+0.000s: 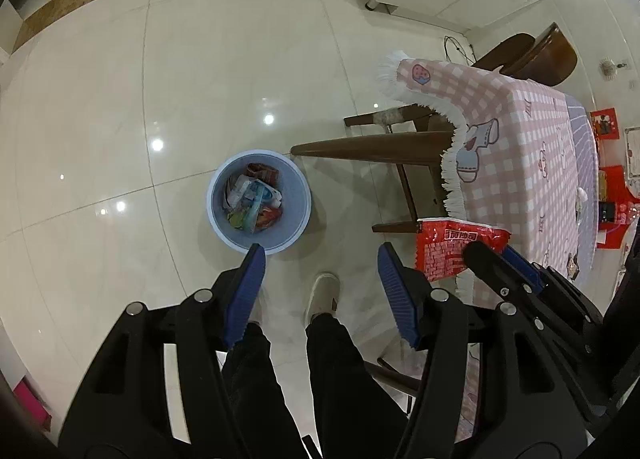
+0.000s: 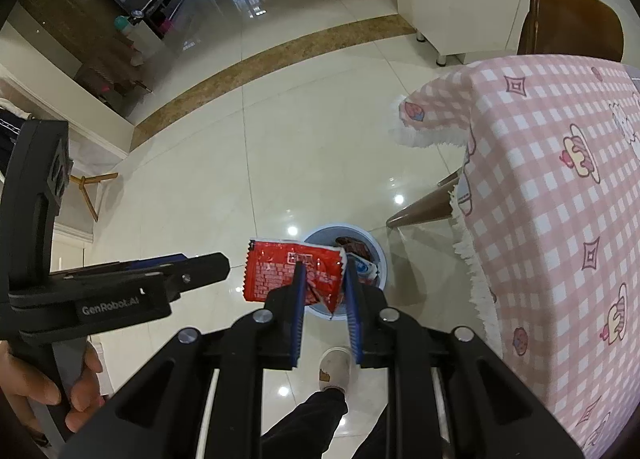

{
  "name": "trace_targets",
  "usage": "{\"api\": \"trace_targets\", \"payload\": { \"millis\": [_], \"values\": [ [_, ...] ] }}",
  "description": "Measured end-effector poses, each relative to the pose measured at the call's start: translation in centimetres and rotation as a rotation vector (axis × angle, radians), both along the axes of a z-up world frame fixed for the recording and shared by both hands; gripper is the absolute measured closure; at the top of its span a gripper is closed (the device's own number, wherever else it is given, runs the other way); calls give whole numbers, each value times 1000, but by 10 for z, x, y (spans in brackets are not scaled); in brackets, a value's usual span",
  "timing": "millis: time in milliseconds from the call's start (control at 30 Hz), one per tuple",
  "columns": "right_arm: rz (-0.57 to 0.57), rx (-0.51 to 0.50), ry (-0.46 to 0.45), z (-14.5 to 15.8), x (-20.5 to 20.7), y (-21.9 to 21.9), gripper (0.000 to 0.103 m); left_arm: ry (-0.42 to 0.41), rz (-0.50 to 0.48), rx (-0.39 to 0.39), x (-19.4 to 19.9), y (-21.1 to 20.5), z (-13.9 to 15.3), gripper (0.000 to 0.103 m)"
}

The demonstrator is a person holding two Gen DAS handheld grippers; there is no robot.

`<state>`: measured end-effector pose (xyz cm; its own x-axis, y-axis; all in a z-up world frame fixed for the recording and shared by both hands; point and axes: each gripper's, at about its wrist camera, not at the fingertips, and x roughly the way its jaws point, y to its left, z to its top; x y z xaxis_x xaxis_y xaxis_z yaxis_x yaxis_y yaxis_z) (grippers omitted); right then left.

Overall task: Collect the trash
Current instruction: 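Carry both packets over the blue bucket and open both tools to drop them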

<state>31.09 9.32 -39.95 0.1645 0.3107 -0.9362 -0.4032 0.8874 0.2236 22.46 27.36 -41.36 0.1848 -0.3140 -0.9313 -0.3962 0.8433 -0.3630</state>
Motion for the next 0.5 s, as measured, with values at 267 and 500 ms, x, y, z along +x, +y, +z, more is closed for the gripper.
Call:
{"api": "trace_targets", "payload": {
  "millis": [267, 500],
  "values": [
    [11, -6, 8, -6, 2, 10, 85, -4, 15, 2, -7, 9, 6, 43],
    [33, -4, 4, -6, 0, 24, 84, -12, 30, 12, -12, 19, 14, 42]
  ]
}}
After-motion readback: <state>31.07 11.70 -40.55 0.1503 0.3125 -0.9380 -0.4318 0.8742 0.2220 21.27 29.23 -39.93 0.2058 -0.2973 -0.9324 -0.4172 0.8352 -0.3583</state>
